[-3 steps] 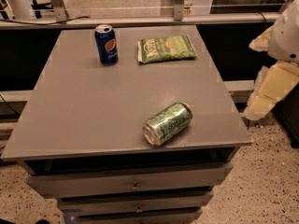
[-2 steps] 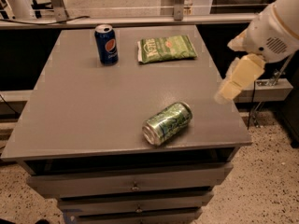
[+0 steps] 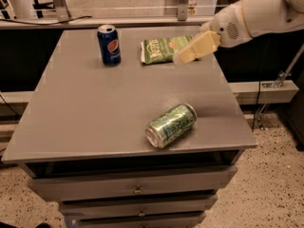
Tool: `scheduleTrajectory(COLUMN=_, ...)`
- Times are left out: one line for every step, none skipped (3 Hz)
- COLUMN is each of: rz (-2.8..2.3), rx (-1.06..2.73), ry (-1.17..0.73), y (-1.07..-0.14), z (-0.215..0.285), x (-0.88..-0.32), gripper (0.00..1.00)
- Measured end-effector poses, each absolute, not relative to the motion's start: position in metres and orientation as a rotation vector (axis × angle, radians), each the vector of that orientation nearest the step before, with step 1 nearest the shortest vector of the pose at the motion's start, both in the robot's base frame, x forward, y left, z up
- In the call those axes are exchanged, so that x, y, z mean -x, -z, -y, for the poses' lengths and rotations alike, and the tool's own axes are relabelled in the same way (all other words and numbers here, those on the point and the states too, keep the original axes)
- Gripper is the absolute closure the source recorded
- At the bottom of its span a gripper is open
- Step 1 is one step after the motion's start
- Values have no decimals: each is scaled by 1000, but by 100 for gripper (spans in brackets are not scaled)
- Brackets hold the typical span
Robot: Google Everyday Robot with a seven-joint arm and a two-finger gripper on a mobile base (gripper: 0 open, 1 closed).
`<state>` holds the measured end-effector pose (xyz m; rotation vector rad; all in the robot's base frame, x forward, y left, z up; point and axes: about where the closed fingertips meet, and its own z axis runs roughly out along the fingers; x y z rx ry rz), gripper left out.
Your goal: Move pepsi can near green can
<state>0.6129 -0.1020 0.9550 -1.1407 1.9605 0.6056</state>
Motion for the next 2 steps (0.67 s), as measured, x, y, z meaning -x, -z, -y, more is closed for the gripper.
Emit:
scheduleTrajectory(rz=-1935, rx=1100, ry=-603, y=-960, z=98, x=-624, gripper=0)
scheduleTrajectory(rz=-1935, rx=1101, ry=-604, y=-960, z=98, x=-624, gripper=0)
